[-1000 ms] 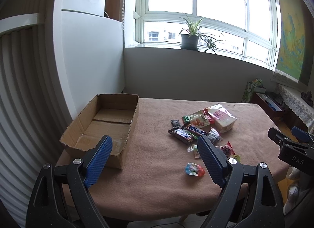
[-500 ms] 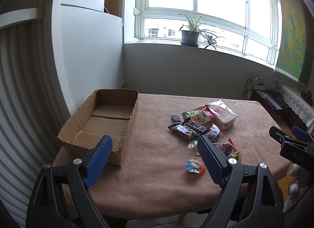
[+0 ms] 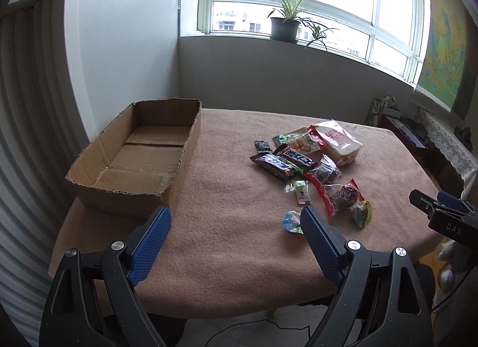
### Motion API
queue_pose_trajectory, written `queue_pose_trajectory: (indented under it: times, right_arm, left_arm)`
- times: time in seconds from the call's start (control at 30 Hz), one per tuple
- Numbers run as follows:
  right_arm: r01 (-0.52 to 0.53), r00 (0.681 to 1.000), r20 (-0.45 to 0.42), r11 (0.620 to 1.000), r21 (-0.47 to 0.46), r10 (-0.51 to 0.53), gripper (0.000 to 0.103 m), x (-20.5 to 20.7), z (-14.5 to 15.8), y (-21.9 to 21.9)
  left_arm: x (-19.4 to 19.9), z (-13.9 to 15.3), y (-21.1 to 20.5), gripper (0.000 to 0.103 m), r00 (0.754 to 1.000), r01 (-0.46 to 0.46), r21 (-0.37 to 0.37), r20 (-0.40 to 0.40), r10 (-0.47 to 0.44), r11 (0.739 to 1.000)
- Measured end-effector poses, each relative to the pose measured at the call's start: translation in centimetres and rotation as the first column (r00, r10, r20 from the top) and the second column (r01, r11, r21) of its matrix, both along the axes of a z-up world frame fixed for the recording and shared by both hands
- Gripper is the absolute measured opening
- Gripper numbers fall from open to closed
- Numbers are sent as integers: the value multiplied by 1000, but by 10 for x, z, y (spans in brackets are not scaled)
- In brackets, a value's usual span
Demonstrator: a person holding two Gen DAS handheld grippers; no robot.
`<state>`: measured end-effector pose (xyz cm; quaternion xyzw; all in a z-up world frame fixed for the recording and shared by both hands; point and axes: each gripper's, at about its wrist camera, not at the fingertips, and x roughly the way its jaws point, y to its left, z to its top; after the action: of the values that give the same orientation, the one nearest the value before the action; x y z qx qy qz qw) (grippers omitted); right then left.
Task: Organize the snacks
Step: 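Grasp the green-and-blue plastic egg with the right gripper while the left gripper grasps the blue egg candy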
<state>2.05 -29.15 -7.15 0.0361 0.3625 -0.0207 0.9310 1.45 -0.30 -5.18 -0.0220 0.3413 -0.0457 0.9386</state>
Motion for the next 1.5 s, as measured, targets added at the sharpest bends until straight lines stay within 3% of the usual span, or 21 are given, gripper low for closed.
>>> queue_pose_trajectory:
  times: [0.13,0.2,0.3,0.53,0.83,1.13,1.5]
  right_arm:
    - [-51,998,-29,998,27,52,102,7,-11,10]
    - [-78,995,-51,996,46,81,94,13,-18,15]
    - [-117,989,-80,990,83,124,91,20,-27,21]
    - [-174,973,-130,976,127,191,77,33,-45,32]
    - [-205,956,-179,964,167,234,62,50,-59,39]
    - [-217,951,-188,964,153,244,58,59,-66,44]
    - [-228,949,-199,968,103,245,47,57,-67,46]
  left_arm:
    - [5,-12,-10,88,998,43,-24,-49,-44,999]
    - [7,-18,-17,88,996,65,-28,-62,-67,997]
    - [13,-25,-23,88,991,96,-53,-92,-100,994]
    - [29,-40,-30,80,978,131,-106,-152,-146,986]
    - [50,-61,-42,70,961,154,-120,-212,-177,981]
    - [62,-72,-49,59,952,168,-125,-238,-194,978]
    - [63,-73,-55,38,949,191,-118,-232,-214,975]
